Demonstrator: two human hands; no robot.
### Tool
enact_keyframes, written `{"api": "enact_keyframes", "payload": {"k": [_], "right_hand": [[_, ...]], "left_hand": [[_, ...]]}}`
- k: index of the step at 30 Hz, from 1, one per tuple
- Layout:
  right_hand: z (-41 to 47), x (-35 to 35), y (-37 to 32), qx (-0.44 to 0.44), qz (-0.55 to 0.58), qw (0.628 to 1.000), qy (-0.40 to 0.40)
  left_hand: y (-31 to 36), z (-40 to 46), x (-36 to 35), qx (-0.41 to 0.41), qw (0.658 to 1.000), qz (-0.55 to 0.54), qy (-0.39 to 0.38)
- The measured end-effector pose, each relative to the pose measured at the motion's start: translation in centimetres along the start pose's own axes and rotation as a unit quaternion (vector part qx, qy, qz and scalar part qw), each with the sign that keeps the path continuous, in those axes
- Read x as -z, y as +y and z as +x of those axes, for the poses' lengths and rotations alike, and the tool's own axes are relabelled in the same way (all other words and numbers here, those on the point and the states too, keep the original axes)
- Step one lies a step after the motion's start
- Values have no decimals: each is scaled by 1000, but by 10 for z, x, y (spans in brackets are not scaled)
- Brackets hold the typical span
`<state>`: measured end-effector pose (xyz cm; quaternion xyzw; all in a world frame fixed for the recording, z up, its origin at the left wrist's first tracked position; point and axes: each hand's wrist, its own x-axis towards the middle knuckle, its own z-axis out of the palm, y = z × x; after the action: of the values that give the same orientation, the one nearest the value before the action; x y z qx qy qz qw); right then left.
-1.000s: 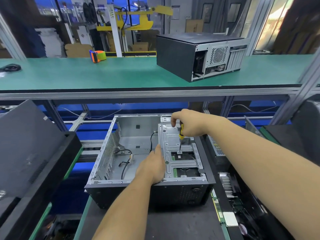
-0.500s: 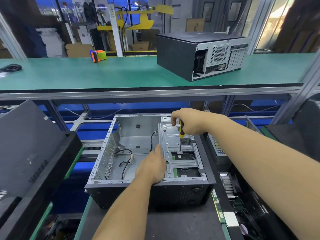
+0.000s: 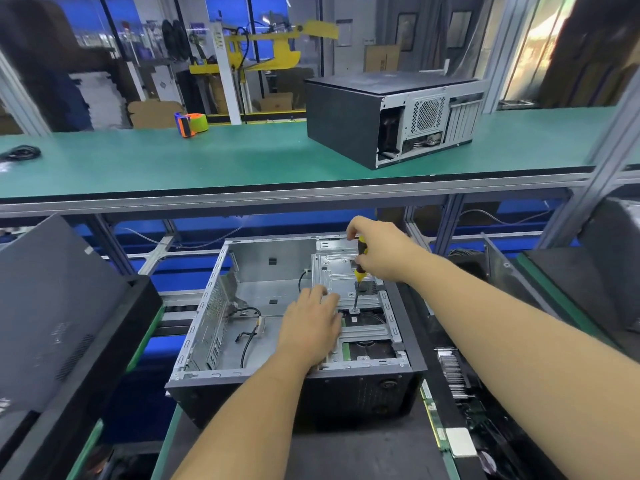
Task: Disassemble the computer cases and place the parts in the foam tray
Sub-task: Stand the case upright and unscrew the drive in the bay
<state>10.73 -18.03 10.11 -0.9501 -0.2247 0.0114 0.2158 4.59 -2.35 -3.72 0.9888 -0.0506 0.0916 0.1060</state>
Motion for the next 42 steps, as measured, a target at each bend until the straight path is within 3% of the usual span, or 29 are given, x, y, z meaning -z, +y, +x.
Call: {"api": "enact_keyframes", "payload": {"k": [3, 7, 15, 25, 32, 42], "right_hand": [[-6, -8, 2, 8, 59, 998, 28], [-12, -17, 9, -5, 104, 993, 63], [-18, -24, 15, -17, 145, 984, 98], [-15, -22, 20, -17, 192, 966, 172], [-21, -25, 31, -49, 241, 949, 200], [-27, -30, 41, -47, 247, 946, 206]], "left_hand": [[13, 16, 0, 36, 997, -69, -12], [22, 26, -6, 38, 996, -41, -63], [32, 33, -11, 123, 988, -89, 2], [31, 41, -12, 225, 952, -203, -31], [31, 40, -6, 172, 972, -151, -61], [36, 45, 1, 171, 972, -133, -91]]}}
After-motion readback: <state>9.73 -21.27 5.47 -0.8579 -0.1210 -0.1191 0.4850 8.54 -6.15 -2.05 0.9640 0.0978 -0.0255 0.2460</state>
